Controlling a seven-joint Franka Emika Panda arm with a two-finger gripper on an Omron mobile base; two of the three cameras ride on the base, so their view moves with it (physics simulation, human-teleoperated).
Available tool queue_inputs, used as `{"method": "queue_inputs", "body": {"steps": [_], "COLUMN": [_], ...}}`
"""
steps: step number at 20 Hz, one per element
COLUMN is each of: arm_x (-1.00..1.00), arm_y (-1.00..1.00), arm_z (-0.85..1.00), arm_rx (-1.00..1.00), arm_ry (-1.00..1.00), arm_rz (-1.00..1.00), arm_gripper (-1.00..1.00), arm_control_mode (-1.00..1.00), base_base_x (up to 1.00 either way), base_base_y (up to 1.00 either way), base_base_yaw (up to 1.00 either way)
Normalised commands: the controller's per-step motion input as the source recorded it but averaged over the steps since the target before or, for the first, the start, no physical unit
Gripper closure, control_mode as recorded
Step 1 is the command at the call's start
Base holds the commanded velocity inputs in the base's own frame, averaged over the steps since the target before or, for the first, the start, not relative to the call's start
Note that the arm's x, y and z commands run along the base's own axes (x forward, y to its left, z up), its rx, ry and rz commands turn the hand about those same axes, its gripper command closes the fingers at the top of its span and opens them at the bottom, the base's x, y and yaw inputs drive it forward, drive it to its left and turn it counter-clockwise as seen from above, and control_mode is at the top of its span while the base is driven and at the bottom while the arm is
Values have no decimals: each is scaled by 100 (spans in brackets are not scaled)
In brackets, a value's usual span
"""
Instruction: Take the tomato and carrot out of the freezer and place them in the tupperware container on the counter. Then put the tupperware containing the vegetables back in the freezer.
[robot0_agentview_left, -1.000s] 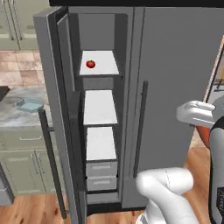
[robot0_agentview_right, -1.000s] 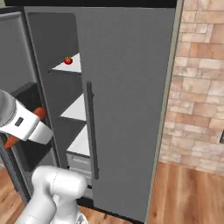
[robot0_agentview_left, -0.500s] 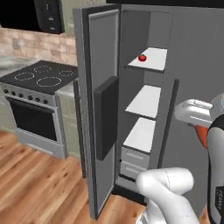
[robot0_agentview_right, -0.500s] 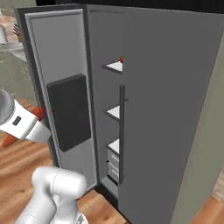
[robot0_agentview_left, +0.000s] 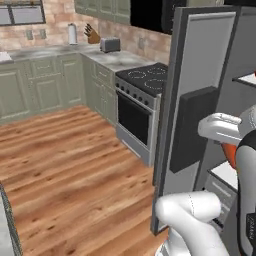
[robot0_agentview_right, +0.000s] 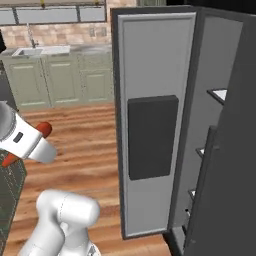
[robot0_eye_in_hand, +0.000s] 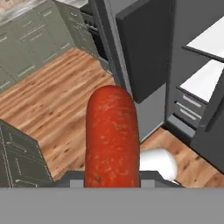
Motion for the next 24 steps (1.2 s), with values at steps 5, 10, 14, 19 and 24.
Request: {"method": "queue_inputs", "body": {"steps": [5, 10, 14, 19, 24], "arm_x": [0, 0, 0, 0, 0], "arm_y": [0, 0, 0, 0, 0], "arm_z": [0, 0, 0, 0, 0], "arm_rx": [0, 0, 0, 0, 0], "arm_ry": [0, 0, 0, 0, 0], "arm_rz": [0, 0, 0, 0, 0], "arm_gripper": [100, 100, 100, 100, 100], "arm_control_mode": [100, 100, 100, 100, 100], "base_base_x": [-1, 47, 96, 100, 100], "base_base_y": [14, 28, 43, 39, 25], "base_base_yaw": [77, 47, 17, 0, -10]}}
